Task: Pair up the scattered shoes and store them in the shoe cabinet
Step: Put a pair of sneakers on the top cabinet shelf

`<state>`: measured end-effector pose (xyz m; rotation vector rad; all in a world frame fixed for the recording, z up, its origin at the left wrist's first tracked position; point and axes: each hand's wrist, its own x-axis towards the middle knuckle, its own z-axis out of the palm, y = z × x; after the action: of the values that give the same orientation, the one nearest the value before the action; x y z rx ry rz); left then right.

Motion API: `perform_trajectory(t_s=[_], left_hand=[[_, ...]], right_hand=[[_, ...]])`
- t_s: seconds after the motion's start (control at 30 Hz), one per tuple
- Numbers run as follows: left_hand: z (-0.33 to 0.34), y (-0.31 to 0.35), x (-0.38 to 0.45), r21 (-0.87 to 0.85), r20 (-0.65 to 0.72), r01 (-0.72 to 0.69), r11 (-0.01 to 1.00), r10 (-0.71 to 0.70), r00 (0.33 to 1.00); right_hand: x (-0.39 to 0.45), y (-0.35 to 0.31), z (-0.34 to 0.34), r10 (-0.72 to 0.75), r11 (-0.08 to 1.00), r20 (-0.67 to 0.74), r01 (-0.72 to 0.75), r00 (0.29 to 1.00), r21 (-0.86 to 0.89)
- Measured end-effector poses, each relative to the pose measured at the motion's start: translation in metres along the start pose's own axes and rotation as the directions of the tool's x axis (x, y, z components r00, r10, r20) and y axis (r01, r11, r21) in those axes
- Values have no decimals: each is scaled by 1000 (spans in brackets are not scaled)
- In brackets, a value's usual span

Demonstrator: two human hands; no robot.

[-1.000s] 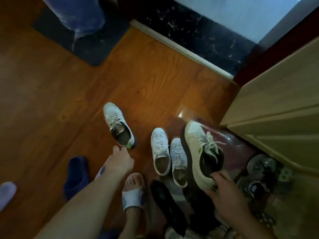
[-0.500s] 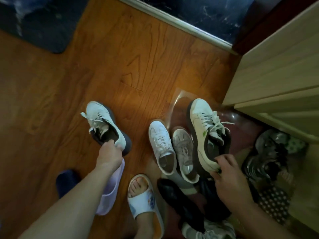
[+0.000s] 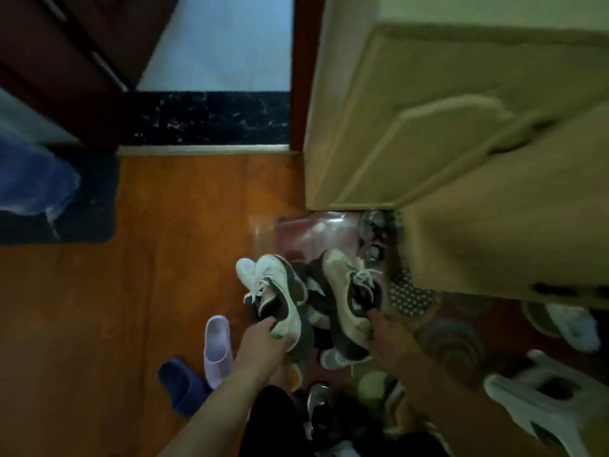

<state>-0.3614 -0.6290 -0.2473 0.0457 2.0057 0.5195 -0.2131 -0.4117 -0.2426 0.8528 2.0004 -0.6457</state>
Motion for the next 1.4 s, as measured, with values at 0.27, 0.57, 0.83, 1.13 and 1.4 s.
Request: perform_trajectory(t_s=[0.27,0.57,0.83,1.13,1.4], left_hand=[[148,150,-122,248,197,-127,960,79,977],[425,333,-241,465,422,-383,799,181,889],[521,470,-274,451,331,-567,689,461,823],[487,583,-256,551,45,-686,475,804,593],[488,685,-197,550,-36,-669,500,814,579]], right_hand=[[-108,220,-24,33,980,47,-42,998,196],[-257,548,-26,386,751,-183,-192,904,632],[-296,656,-63,605,643,-393,-133,692,754],[-233,671,-203,489,735,-637,113,596,669],[-165,700,-313,451,758,-703,179,550,627]])
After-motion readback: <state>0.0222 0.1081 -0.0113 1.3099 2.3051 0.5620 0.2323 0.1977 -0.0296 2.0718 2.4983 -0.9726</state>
